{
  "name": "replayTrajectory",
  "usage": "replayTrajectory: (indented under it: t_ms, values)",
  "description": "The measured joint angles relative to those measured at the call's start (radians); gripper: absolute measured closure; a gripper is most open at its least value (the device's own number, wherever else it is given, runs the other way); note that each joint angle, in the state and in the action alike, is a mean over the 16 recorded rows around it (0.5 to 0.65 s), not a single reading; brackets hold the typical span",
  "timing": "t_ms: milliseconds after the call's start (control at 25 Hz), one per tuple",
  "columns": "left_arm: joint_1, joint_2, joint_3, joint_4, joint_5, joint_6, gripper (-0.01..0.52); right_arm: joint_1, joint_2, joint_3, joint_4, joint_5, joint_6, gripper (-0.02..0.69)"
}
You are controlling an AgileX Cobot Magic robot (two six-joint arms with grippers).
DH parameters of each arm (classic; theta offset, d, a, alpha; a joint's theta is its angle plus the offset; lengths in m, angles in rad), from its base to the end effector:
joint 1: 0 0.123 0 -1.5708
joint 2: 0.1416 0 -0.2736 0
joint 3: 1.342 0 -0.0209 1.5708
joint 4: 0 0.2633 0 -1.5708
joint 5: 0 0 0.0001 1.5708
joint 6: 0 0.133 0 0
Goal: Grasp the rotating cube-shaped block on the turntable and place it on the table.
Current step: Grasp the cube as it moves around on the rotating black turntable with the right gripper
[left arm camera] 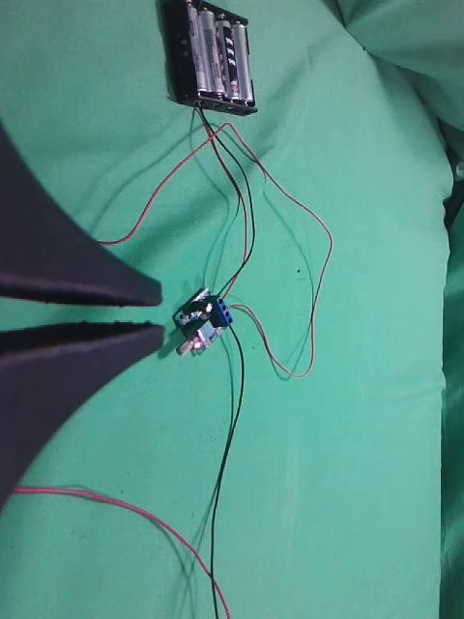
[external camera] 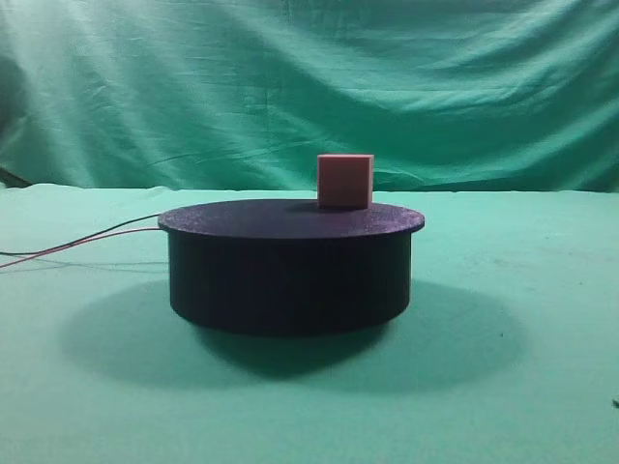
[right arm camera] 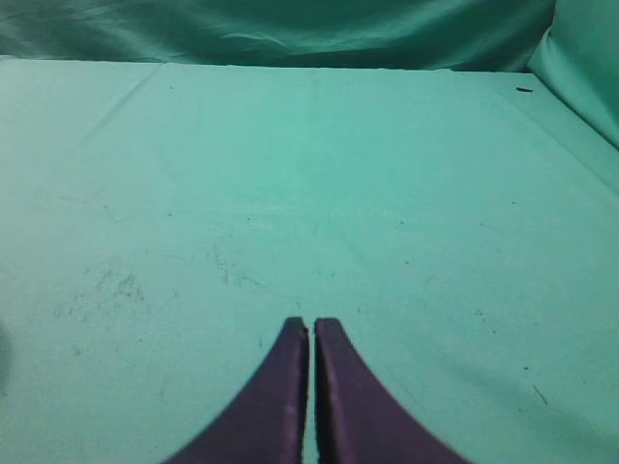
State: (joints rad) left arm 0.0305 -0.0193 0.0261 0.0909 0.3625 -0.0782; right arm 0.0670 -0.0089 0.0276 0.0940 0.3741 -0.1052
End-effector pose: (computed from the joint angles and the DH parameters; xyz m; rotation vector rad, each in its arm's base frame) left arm 0.1167 0.0079 0.1614 -0.0443 1.8512 0.0558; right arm 0.1163 0.0124 0.1582 -0.1030 1.8724 0.0661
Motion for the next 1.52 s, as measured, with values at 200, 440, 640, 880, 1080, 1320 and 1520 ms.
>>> replayTrajectory:
  t_ms: [200,440,640,880,1080,1320,1520]
  values:
    - [0.000,0.000,0.000,0.000,0.000,0.000,0.514,0.000,0.000,0.000,0.000,0.000,0.000,0.665]
    - [0.000,0.000,0.000,0.000,0.000,0.000,0.514,0.000,0.000,0.000,0.000,0.000,0.000,0.665]
    - [0.000,0.000,0.000,0.000,0.000,0.000,0.514,0.000,0.000,0.001,0.000,-0.051,0.000,0.665]
    - [0.000,0.000,0.000,0.000,0.000,0.000,0.514,0.000,0.000,0.002,0.007,-0.288,0.005,0.665]
    - [0.000,0.000,0.000,0.000,0.000,0.000,0.514,0.000,0.017,-0.028,0.014,-0.428,0.027,0.665]
    - [0.000,0.000,0.000,0.000,0.000,0.000,0.514,0.000,0.123,-0.123,0.030,-0.366,0.058,0.665]
    - [0.000,0.000,0.000,0.000,0.000,0.000,0.514,0.000,0.260,-0.211,0.083,-0.167,0.071,0.665]
